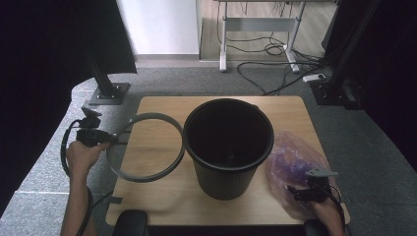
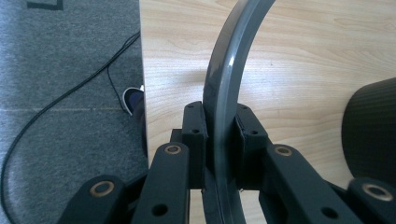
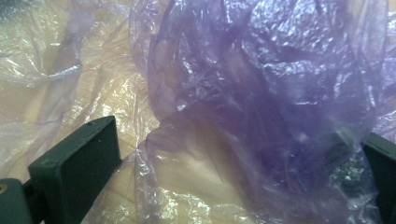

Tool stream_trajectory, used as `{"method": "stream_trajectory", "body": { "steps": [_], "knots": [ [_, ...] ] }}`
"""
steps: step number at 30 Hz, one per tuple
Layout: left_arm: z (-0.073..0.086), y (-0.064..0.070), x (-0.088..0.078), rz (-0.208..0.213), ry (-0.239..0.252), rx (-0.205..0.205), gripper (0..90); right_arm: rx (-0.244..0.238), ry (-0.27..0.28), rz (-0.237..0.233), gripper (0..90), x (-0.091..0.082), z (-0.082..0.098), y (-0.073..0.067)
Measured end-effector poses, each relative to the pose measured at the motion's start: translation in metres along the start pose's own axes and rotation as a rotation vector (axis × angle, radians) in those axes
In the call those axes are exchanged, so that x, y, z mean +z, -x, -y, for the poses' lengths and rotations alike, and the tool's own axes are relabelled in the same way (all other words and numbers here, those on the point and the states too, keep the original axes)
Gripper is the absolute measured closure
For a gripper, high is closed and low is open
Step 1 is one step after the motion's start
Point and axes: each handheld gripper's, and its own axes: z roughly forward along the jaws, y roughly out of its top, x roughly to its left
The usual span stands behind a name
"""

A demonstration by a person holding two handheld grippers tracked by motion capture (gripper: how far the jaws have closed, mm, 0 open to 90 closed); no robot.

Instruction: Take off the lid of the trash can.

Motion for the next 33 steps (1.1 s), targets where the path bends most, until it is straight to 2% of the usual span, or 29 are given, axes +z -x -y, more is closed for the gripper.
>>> {"method": "stream_trajectory", "body": {
  "steps": [9,13,19,22,27,30,33],
  "knots": [
    [0.015,-0.004,0.042,-0.024,0.015,0.002,77.4,0.000,0.000,0.000,0.5,0.000,0.000,0.000],
    [0.022,-0.005,0.062,-0.045,0.000,-0.004,77.3,-0.002,0.000,0.000,0.4,0.000,0.000,0.000],
    [0.033,-0.008,0.088,-0.032,-0.003,-0.018,77.2,-0.003,0.000,-0.001,0.3,0.000,0.000,0.000],
    [0.038,-0.009,0.099,-0.038,-0.002,-0.016,77.1,-0.003,0.000,-0.001,0.3,0.000,0.000,0.000],
    [0.046,-0.004,0.113,-0.082,0.011,0.020,77.0,-0.001,-0.001,-0.002,0.2,0.000,0.000,0.000],
    [0.050,-0.001,0.121,-0.091,0.027,0.035,76.9,-0.001,-0.001,-0.002,0.2,0.000,0.000,0.000],
    [0.052,0.003,0.123,-0.108,0.055,0.057,76.2,-0.001,0.000,-0.003,0.1,0.000,0.000,0.000]
  ]
}}
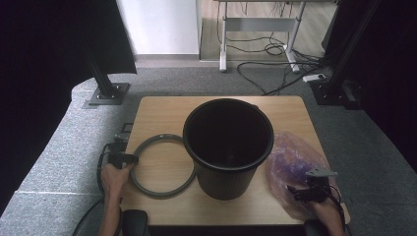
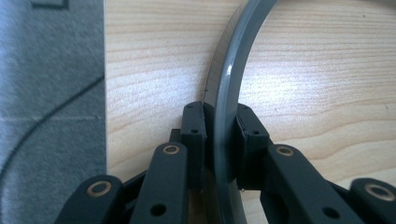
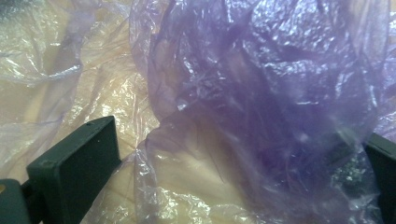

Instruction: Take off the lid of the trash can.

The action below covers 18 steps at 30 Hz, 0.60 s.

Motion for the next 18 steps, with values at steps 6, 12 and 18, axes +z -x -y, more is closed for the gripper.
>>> {"method": "stream_trajectory", "body": {
  "steps": [6,12,18],
  "knots": [
    [0.008,0.007,0.003,-0.032,0.081,0.084,63.4,0.000,0.000,0.000,0.1,0.000,0.000,0.000],
    [0.022,0.018,0.012,-0.090,0.207,0.180,47.0,0.001,0.000,0.000,0.1,0.000,0.000,0.000],
    [0.033,0.019,0.021,-0.069,0.313,0.209,25.4,0.001,0.000,0.000,0.1,0.000,0.000,0.000]
  ]
}}
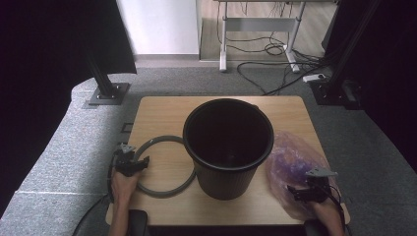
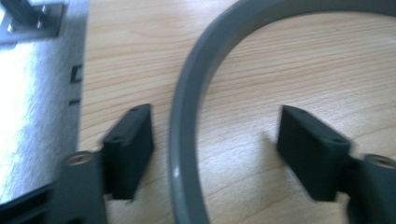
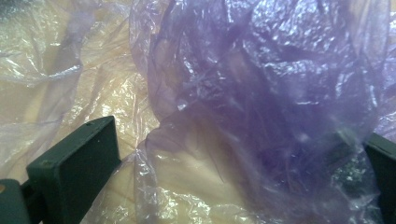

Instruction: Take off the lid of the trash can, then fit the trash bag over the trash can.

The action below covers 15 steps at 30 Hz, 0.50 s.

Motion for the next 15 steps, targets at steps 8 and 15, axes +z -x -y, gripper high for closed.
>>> {"method": "stream_trajectory", "body": {
  "steps": [8,15],
  "knots": [
    [-0.0001,0.0038,0.0014,-0.009,-0.018,-0.009,13.8,0.000,0.000,0.000,0.0,0.0000,0.0000,0.0001],
    [0.0003,0.0042,0.0007,-0.011,-0.018,-0.010,14.3,0.008,0.003,0.002,0.5,-0.0006,-0.0008,-0.0002]
  ]
}}
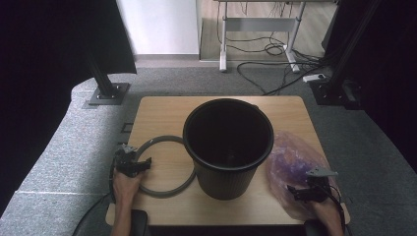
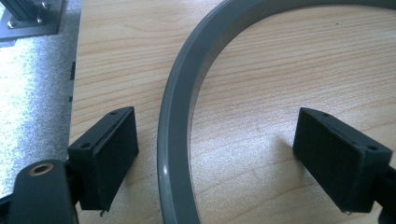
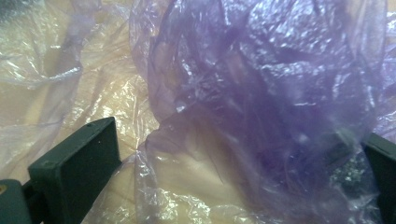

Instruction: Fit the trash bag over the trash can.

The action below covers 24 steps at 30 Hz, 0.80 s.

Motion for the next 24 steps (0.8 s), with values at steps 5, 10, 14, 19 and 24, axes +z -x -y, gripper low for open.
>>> {"method": "stream_trajectory", "body": {
  "steps": [5,10,14,19,24],
  "knots": [
    [0.000,0.000,0.000,0.001,0.001,-0.001,14.8,0.005,0.029,0.008,0.5,-0.012,-0.010,-0.003],
    [0.000,0.000,0.000,0.002,0.002,-0.002,14.8,0.015,0.058,0.016,0.3,-0.031,-0.031,-0.006],
    [0.000,0.000,0.000,0.002,0.002,-0.002,14.8,0.002,0.073,0.019,0.3,-0.045,-0.054,-0.003],
    [0.000,0.000,0.000,0.002,0.002,-0.002,14.7,-0.026,0.019,0.029,0.2,-0.041,-0.072,0.004],
    [0.000,0.000,0.000,0.002,0.001,-0.001,14.5,-0.027,-0.072,0.022,0.0,-0.013,-0.079,0.016]
  ]
}}
